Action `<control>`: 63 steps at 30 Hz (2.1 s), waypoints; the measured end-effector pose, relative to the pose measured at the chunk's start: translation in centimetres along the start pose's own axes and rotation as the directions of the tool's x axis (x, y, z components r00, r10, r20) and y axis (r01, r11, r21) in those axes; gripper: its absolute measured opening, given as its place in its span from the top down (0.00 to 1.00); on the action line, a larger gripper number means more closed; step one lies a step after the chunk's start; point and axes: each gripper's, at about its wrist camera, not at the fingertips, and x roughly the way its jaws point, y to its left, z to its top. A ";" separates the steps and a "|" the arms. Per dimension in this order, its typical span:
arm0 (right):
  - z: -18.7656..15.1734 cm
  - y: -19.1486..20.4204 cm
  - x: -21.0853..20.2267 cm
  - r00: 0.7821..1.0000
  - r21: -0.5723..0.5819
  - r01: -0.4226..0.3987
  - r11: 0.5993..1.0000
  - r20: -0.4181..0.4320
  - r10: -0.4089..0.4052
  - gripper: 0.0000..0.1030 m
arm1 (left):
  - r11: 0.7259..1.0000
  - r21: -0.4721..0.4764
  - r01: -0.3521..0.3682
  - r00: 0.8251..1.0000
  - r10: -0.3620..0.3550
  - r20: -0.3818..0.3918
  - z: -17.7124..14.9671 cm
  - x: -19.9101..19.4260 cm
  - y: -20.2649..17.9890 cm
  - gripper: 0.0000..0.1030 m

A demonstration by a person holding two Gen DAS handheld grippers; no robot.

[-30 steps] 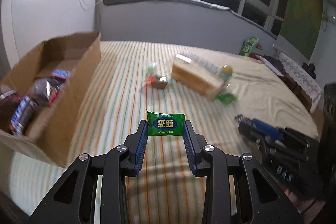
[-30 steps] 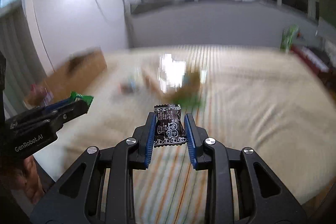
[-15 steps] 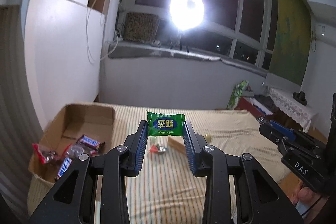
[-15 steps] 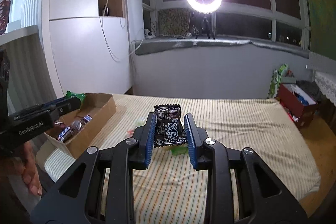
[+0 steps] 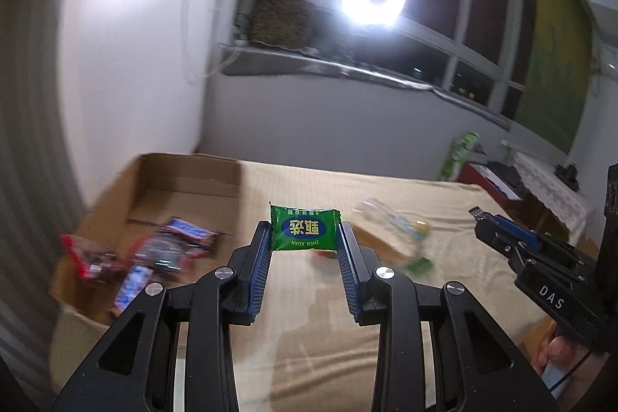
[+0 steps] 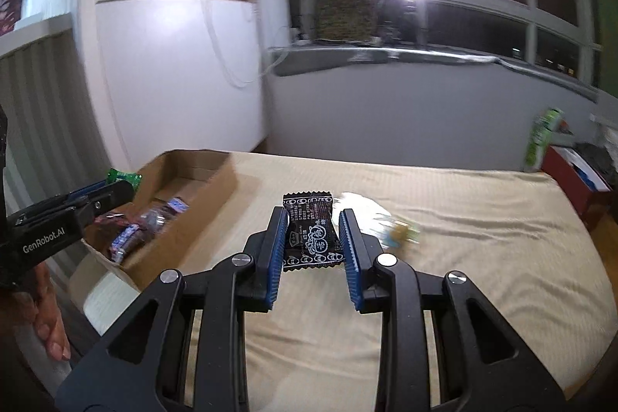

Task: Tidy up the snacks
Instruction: 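Carry the green and dark packets into the cardboard box and open both grippers, then move both open grippers back over the remaining snacks on the bedspread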

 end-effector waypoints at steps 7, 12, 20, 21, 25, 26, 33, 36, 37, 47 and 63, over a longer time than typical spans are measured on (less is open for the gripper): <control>1.6 8.1 3.7 0.988 -0.103 -0.156 0.982 -0.024 0.155 0.72 | 0.987 -0.091 -0.133 0.990 0.136 0.031 0.5 -2.2 7.2 0.69; 1.9 12.7 4.7 0.971 -0.157 -0.240 0.958 -0.034 0.237 0.72 | 0.972 -0.130 -0.196 0.979 0.203 0.037 0.3 -3.7 10.4 0.69; 2.2 14.5 5.3 0.964 -0.171 -0.266 0.949 -0.042 0.263 0.72 | 0.968 -0.140 -0.210 0.975 0.217 0.042 0.3 -4.4 11.1 0.69; 2.4 14.6 5.5 0.964 -0.171 -0.266 0.949 -0.043 0.263 0.72 | 0.968 -0.139 -0.207 0.976 0.215 0.042 0.4 -4.3 11.1 0.69; 2.4 14.7 6.3 0.962 -0.169 -0.272 0.947 -0.057 0.267 0.72 | 0.971 -0.133 -0.201 0.978 0.207 0.033 0.5 -3.5 10.9 0.69; 2.4 14.8 6.7 0.961 -0.169 -0.275 0.946 -0.063 0.268 0.72 | 0.970 -0.133 -0.201 0.978 0.207 0.030 0.5 -3.3 11.0 0.69; 1.8 15.3 10.6 0.949 -0.172 -0.306 0.936 -0.134 0.286 0.68 | 0.972 -0.145 -0.183 0.983 0.184 -0.005 0.2 -1.6 11.7 0.66; 1.3 15.2 12.0 0.950 -0.161 -0.299 0.941 -0.146 0.277 0.44 | 0.971 -0.146 -0.187 0.982 0.189 -0.003 0.1 -1.1 11.9 0.30; 1.1 15.0 12.2 0.950 -0.155 -0.298 0.942 -0.147 0.276 0.44 | 0.967 -0.158 -0.199 0.979 0.203 0.013 0.0 -1.2 12.2 0.28; 1.0 14.9 12.4 0.955 -0.161 -0.285 0.945 -0.139 0.264 0.44 | 0.940 -0.243 -0.241 0.969 0.249 0.002 0.1 -1.6 14.7 0.28; 0.9 14.1 9.0 0.955 -0.144 -0.294 0.945 -0.092 0.283 0.44 | 0.946 -0.205 -0.252 0.964 0.264 0.032 0.3 -3.5 12.9 0.28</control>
